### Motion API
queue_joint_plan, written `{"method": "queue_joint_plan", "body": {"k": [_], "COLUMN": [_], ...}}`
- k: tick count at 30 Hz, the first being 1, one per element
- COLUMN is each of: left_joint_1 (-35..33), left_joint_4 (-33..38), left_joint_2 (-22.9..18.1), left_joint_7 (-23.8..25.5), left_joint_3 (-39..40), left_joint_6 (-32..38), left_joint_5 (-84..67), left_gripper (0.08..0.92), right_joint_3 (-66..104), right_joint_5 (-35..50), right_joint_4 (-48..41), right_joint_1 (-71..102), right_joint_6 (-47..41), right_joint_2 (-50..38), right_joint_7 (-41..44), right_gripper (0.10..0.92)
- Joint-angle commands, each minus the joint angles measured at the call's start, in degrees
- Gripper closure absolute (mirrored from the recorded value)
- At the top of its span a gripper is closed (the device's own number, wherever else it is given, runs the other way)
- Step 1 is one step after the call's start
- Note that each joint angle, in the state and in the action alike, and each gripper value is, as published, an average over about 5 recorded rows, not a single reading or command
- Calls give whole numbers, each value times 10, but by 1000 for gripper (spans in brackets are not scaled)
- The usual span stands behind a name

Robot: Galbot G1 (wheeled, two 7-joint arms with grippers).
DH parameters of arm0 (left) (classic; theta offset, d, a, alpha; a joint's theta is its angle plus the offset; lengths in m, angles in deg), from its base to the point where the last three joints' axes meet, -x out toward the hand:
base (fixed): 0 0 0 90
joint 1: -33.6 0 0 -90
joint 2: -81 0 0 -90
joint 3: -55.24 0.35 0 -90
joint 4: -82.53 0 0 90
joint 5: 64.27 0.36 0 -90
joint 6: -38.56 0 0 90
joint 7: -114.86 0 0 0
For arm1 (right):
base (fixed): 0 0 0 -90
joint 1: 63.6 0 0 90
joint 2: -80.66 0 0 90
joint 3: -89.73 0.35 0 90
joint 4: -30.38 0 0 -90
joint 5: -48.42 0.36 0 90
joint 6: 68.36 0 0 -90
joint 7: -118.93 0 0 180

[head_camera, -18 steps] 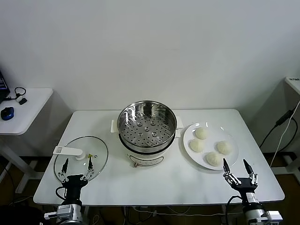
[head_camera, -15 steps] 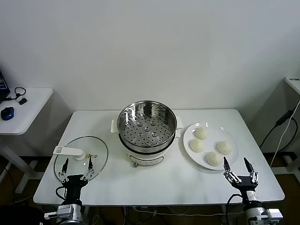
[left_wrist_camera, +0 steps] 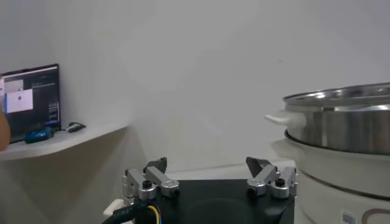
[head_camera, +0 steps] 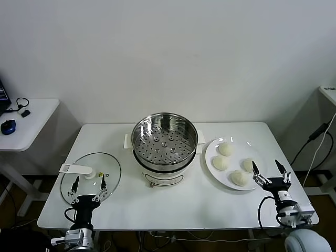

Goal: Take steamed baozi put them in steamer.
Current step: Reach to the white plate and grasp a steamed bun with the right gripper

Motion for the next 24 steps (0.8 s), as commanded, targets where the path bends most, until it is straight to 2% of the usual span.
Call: {"method": "queue_joint_plan", "body": {"k": [1, 11, 24], "left_joint_1": [-3, -10, -7], "left_joint_4": [3, 9, -1], "left_joint_2": [-2, -3, -3], "left_joint_7": [4, 10, 17], "left_joint_3": [2, 6, 15], "left_joint_6": [4, 10, 19], "left_joint_5": [0, 3, 14], "left_gripper": [177, 177, 177], "right_joint_3": [-41, -126, -292], "right_joint_5": [-14, -36, -23], "right_joint_4": [-48, -123, -208], "right_joint_1": [-116, -235, -411], "right_joint_6": [-103, -156, -185], "right_joint_2": [-68, -161, -268], "right_joint_7": [22, 86, 201], "right_gripper": [203, 203, 203]}}
